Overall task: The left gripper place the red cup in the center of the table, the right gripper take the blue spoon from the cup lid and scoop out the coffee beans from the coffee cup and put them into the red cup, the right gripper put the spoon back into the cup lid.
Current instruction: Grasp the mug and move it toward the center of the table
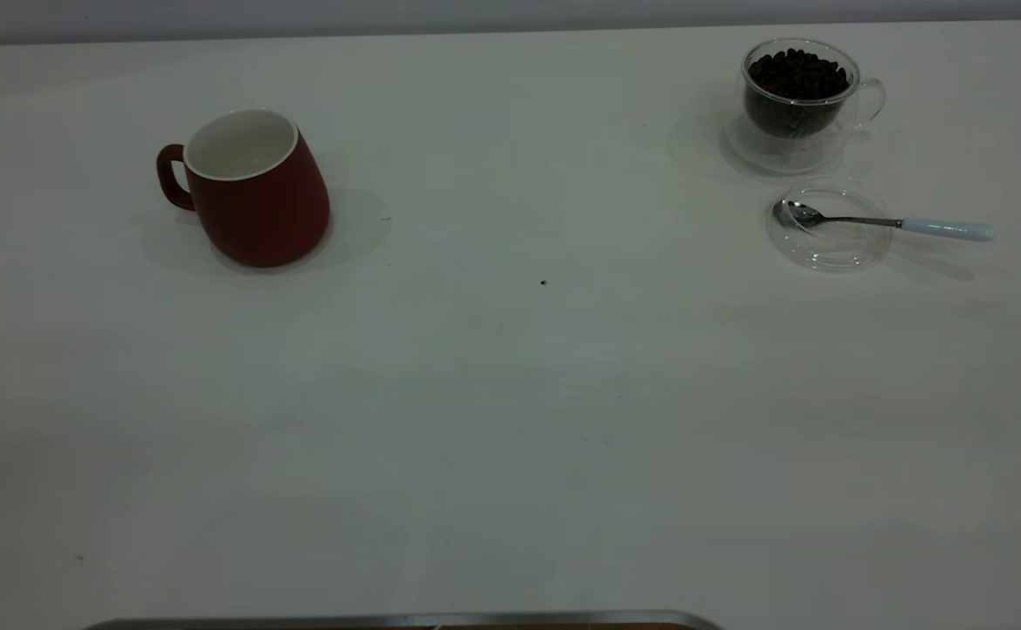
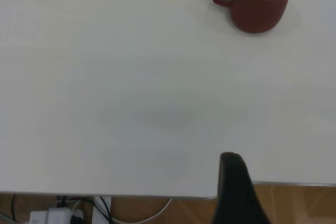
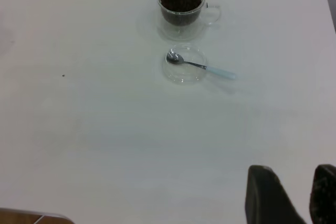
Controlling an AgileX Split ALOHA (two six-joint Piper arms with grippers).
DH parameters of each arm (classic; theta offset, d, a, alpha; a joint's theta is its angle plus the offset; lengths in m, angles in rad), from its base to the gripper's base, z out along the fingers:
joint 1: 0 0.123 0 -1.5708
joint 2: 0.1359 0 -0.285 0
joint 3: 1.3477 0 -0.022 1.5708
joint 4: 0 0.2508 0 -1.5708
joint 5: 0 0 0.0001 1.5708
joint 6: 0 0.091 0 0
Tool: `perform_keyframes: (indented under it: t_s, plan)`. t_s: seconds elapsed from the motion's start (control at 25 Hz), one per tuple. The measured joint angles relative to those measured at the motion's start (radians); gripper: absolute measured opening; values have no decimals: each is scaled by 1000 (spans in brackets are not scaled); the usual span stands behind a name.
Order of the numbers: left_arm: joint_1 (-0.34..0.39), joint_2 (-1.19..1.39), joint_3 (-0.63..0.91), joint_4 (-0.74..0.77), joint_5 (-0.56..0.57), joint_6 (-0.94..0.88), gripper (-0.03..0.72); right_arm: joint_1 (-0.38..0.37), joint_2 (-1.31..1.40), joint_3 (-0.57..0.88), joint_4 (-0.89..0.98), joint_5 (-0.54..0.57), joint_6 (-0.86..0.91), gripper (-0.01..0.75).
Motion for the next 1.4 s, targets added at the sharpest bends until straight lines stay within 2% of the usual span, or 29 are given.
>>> perform_keyframes:
  t_s: [1.0,1.16,1.28,1.4]
  plan:
    - [-13,6,-1,-34,-23,-4,516,0,0,0,0,0,0,240]
    - [-23,146,-40,-26,-62,29,516,0,0,0,0,0,0,240]
    - [-24,345,-93,-4,-100,126,516,0,0,0,0,0,0,240]
    - [-44,560,-151,-25,-185,232,516,0,0,0,0,0,0,240]
